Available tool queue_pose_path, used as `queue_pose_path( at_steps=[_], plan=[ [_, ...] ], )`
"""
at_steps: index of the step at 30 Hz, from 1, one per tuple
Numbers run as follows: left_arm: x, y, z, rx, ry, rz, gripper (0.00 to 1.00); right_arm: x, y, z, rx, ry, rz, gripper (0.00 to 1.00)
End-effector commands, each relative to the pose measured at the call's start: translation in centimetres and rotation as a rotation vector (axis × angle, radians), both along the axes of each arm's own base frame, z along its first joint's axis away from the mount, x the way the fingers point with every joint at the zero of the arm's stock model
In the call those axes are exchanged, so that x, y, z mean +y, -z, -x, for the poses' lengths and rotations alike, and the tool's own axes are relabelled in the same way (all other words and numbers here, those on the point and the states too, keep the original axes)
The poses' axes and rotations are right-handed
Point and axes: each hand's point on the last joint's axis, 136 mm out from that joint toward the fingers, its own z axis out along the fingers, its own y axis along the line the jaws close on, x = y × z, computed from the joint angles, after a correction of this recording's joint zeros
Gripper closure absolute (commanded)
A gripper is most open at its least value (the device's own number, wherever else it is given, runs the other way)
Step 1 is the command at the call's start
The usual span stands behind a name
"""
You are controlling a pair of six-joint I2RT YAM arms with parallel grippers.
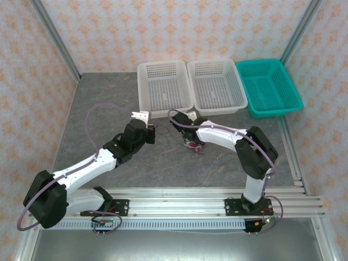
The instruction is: Untangle the cables
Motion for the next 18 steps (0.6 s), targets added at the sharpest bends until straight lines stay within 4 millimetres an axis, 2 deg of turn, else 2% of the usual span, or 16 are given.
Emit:
queue_pose_path(
  at_steps=[1, 5, 8, 12, 14, 18],
  plan=[
    [2.5, 0.5, 0.5, 0.014, -0.103, -0.060, 1.00, -3.3, -2.7, -0.3, -0.102, 0.106, -0.009, 1.00],
    [6.2, 1.4, 1.0, 0.068, -0.248, -0.031, 1.00, -9.3, -2.7, 0.0, -0.182, 0.314, -0.081, 1.00],
    [8.0, 1.7, 1.7, 0.076, -0.299, 0.003, 1.00, -14.5, -2.1, 1.0, -0.240, 0.508, -0.146, 1.00],
    [9.8, 1.7, 2.5, 0.073, -0.355, -0.007, 1.00, -20.4, 0.2, 3.1, -0.261, 0.779, -0.305, 1.00],
    [10.5, 1.8, 2.8, 0.076, -0.376, -0.005, 1.00, -22.6, 1.3, 4.0, -0.255, 0.878, -0.354, 1.00],
    [11.4, 1.6, 3.0, 0.075, -0.411, 0.001, 1.00, -25.2, 2.0, 4.9, -0.267, 1.001, -0.418, 1.00]
  ],
)
